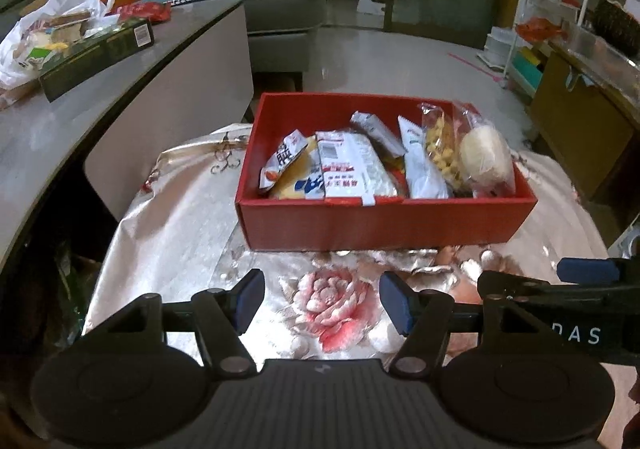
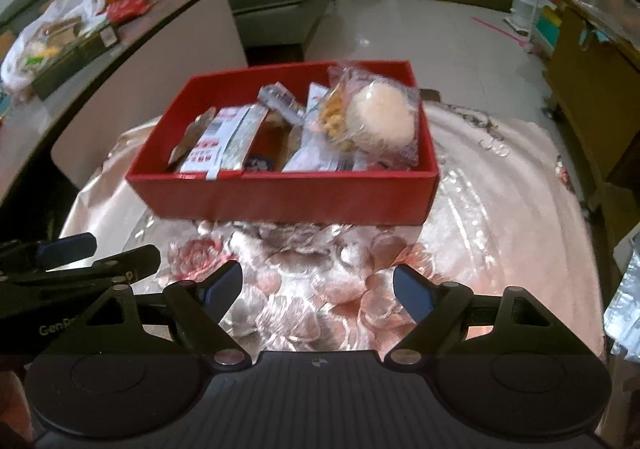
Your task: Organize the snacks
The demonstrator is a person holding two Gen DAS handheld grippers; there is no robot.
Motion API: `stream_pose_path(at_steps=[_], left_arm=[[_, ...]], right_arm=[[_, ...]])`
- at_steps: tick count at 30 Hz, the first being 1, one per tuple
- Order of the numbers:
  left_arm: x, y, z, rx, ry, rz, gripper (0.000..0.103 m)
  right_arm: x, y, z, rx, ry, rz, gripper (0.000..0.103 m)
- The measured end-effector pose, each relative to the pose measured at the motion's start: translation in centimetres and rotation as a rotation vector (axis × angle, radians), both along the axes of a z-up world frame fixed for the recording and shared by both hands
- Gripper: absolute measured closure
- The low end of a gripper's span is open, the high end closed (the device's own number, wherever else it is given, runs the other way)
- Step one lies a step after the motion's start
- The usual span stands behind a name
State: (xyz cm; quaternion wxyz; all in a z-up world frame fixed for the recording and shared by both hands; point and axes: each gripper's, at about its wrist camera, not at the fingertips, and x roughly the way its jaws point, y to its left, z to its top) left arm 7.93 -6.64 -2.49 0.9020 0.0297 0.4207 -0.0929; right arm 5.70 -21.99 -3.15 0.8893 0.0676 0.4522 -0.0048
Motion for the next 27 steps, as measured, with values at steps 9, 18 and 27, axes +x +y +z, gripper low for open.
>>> stream_pose_path(at_steps=[9,18,27], left_arm=[[-0.3,-0.6,0.2,0.01,-0.018,0.006,0.047],[-1.0,-1.2,0.9,0.045,-0.073,0.006,0.046],[-1.9,-1.2,1.9,0.051,-0.156,0.002,0.043]], right_arm=[[0.1,-0.4,0.1,-0.008,0.0,-0.017,0.015],[-0.2,-0.7,0.5,-0.001,-0.015,-0.027,0.015],[-0.6,-1.0,1.3,0.012,-0.048,-0.026,0.014]])
